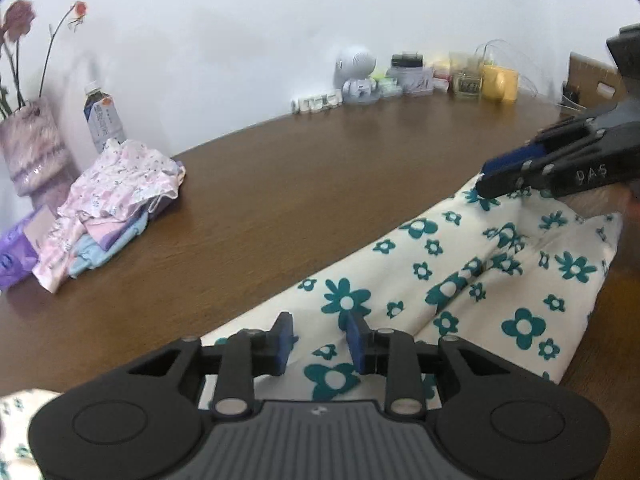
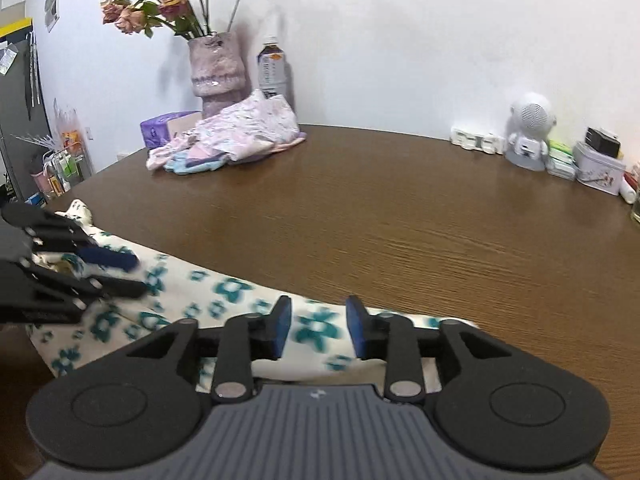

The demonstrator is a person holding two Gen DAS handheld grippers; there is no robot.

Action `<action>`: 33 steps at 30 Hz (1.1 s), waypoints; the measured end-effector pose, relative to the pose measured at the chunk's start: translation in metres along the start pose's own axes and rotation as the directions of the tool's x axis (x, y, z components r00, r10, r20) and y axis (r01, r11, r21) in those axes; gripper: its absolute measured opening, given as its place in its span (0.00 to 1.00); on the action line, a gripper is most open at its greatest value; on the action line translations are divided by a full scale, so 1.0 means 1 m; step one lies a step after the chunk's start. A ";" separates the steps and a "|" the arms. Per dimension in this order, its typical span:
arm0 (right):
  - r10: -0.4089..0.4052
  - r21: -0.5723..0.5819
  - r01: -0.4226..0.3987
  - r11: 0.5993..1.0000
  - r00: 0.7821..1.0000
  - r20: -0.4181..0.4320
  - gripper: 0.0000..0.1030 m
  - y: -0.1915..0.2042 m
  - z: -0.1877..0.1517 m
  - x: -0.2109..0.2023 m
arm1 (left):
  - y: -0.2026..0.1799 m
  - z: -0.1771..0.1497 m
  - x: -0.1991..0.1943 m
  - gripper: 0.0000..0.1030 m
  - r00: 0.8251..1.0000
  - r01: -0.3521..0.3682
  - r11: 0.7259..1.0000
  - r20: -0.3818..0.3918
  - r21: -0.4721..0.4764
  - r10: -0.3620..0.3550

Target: Fold clothes

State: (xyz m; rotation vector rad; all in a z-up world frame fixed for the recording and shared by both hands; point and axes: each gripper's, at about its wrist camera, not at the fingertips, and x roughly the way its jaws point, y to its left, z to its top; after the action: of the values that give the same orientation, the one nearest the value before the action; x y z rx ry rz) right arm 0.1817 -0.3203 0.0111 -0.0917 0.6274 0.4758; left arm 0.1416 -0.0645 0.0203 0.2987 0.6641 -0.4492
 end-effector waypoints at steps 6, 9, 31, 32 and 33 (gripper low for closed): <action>-0.044 -0.028 0.043 0.999 0.998 -0.054 0.32 0.011 -0.011 0.014 | 0.031 -0.019 -0.024 0.35 1.000 -0.007 1.000 0.025 -0.021 0.008; -0.065 0.024 0.066 0.998 0.996 -0.057 0.32 0.011 -0.008 0.011 | 0.055 -0.033 -0.044 0.34 0.998 -0.035 0.997 0.044 -0.062 0.038; -0.112 0.060 0.116 0.991 0.991 -0.067 0.42 0.042 -0.009 0.023 | 0.162 -0.075 -0.070 0.47 0.981 -0.193 0.948 -0.035 -0.253 0.191; -0.117 0.040 0.120 0.992 0.991 -0.062 0.42 0.044 -0.011 0.023 | 0.165 -0.078 -0.066 0.35 0.981 -0.194 0.948 -0.040 -0.254 0.190; -0.123 0.019 0.124 0.992 0.991 -0.056 0.42 0.046 -0.013 0.022 | 0.166 -0.080 -0.063 0.31 0.979 -0.203 0.947 -0.035 -0.250 0.201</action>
State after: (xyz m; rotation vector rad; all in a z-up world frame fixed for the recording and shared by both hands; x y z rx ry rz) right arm 0.1694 -0.2735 -0.0093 -0.1215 0.6760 0.3473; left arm 0.1370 0.1299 0.0217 0.1252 0.6841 -0.1641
